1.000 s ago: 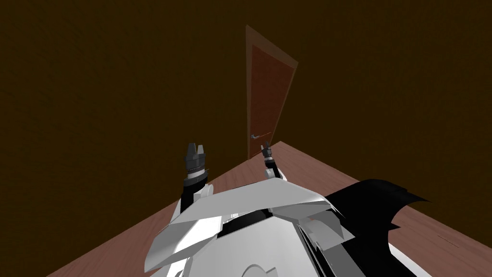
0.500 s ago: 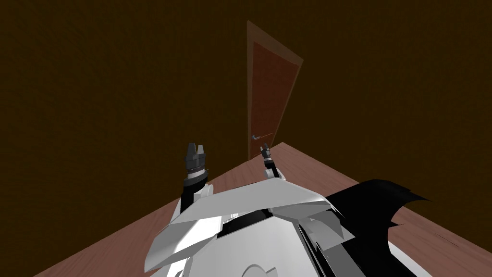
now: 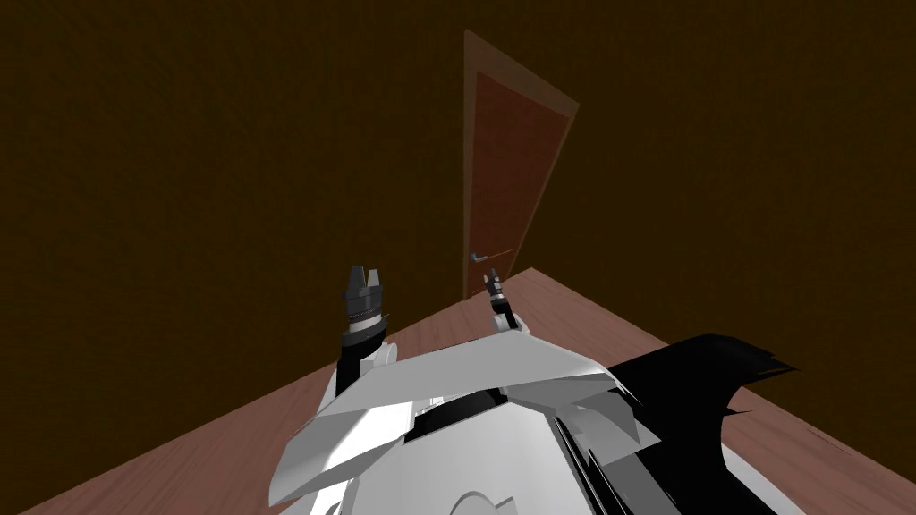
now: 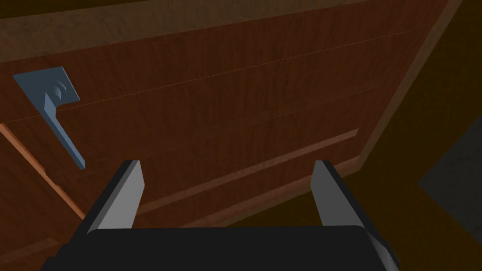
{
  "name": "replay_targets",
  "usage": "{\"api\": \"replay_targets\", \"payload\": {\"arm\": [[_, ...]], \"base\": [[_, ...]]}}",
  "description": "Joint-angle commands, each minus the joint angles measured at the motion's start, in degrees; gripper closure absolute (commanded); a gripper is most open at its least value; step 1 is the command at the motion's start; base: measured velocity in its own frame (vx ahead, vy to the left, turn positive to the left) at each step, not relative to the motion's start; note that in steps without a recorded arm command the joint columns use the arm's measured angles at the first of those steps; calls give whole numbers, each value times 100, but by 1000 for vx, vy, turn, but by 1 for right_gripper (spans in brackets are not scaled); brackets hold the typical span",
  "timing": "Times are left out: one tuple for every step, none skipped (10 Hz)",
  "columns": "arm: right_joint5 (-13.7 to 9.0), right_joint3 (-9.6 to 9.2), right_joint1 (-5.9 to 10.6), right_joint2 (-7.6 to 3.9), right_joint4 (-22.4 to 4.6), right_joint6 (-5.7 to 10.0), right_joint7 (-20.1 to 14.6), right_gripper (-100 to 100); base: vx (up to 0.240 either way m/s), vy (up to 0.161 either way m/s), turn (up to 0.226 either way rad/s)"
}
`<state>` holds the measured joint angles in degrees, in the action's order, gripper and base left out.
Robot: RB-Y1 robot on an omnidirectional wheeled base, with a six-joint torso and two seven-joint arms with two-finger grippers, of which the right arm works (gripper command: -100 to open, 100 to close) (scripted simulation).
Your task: Pull the door open
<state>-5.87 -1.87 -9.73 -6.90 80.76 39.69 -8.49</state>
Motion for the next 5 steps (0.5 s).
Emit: {"api": "replay_targets", "payload": {"arm": [[4,2,56,-17,-222,33,1,-100],[8,9,150,-49,-444,81,-4,-100],[8,9,150,-49,-469,81,-4,-100],[13,15,245,-81,-702,129,-9,-100],[13,15,245,-81,-715,129,-9,-100]], "base": [[46,-77,56],[41,-71,96],[28,-55,49],[30,-68,85],[26,-57,59]]}}
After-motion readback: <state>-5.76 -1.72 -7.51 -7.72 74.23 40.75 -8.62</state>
